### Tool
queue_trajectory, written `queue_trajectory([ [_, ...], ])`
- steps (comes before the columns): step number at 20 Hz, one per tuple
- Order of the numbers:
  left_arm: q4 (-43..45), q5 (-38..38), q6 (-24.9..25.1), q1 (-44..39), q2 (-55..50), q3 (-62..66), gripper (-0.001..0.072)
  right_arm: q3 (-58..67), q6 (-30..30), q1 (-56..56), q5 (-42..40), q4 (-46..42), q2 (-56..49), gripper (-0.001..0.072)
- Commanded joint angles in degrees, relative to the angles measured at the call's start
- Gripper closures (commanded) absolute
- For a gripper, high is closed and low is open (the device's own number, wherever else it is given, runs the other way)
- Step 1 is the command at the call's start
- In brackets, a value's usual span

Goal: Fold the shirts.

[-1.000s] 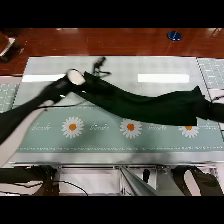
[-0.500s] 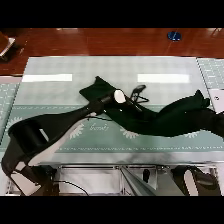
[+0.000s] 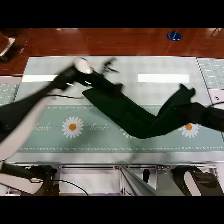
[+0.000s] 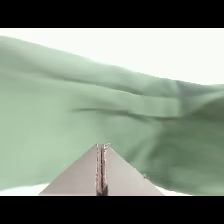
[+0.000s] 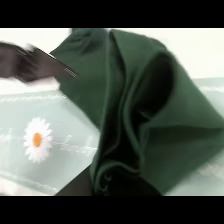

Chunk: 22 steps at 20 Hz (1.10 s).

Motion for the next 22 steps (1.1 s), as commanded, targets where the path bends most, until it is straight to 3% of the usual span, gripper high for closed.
queue_trajectory([
  [1,8.2,-1.0,0.3,15.6,15.5,-9.9,0.0688,4.0,-0.5,12.6,-11.4,1.2,-12.7,0.0682],
  [4,8.2,2.7,1.6,25.5,31.3,-22.3,0.0687,14.8,-0.3,22.7,-19.4,-0.4,-30.8,0.0682],
  [8,8.2,4.6,2.4,29.8,47.4,-36.8,0.0687,35.2,1.1,28.9,-19.4,-0.4,-55.3,0.0682],
  [11,8.0,4.6,2.4,29.8,53.3,-44.6,0.0687,48.1,3.7,30.9,-18.0,-0.2,-68.1,0.0682],
  [20,6.8,7.4,2.4,29.8,53.8,-52.4,0.0687,60.9,9.6,33.3,-19.1,3.5,-81.5,0.0681],
  [21,6.5,7.6,2.4,29.8,53.7,-52.5,0.0687,60.9,9.6,33.5,-19.8,4.3,-82.1,0.0652],
  [22,6.5,8.0,2.4,29.8,53.8,-52.5,0.0687,60.9,9.6,33.6,-20.2,5.4,-82.6,0.0522],
])
